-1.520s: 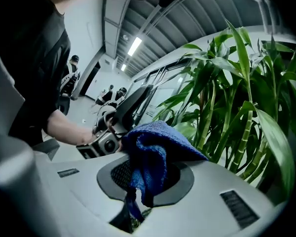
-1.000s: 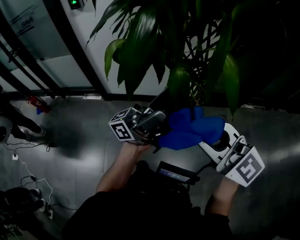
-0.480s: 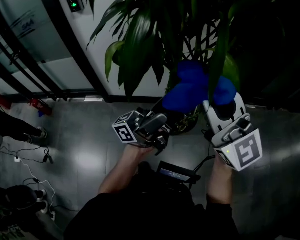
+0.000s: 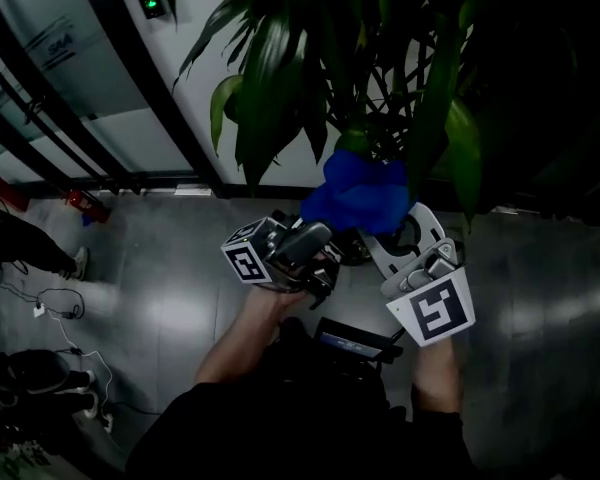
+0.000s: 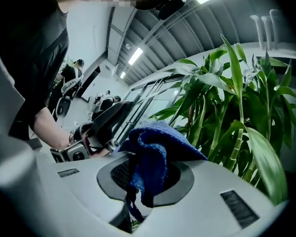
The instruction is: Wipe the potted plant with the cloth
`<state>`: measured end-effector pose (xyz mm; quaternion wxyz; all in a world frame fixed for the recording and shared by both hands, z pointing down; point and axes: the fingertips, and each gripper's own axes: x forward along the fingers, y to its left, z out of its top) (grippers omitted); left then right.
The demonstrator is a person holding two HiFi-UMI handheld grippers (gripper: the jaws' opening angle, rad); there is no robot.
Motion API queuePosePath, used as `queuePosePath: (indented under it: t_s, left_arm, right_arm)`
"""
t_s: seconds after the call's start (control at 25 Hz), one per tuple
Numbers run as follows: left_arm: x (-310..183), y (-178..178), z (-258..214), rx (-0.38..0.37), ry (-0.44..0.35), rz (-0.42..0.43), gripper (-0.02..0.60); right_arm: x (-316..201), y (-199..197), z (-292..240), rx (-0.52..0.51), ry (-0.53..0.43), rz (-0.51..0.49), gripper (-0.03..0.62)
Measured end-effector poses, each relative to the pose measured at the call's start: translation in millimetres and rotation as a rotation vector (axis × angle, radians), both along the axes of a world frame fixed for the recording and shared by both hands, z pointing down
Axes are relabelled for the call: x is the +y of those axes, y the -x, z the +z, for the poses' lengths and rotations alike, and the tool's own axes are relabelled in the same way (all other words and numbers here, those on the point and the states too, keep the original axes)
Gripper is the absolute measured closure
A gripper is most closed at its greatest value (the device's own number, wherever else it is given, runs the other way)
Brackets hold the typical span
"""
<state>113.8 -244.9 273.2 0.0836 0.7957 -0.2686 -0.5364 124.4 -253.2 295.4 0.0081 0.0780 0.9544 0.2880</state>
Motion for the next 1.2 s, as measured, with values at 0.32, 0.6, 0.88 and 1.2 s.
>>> queuePosePath:
  t_s: [0.32,0.6,0.88,1.2]
  left_arm:
    - [-17,0,-6,0.005,0.016,-0.038,0.132]
    - [-13,4,-8,-0.021,0.028,-0.105,0.132]
    - [-8,5,-14,-0.058,0.053,-0.189,0.132]
    - [-5,14,9,-0.062,0.072,-0.215,0.132]
  right_arm:
    - [-4,-10,18,0.059,-0.003,-0.043,0.522]
    - [9,-11,34,0.11,-0.028,-0.094,0.522]
    - [22,-18,45,0.146,-0.035,-0.161,0.522]
    - [24,-14,73,0.151,-0.002,-0.182,0.522]
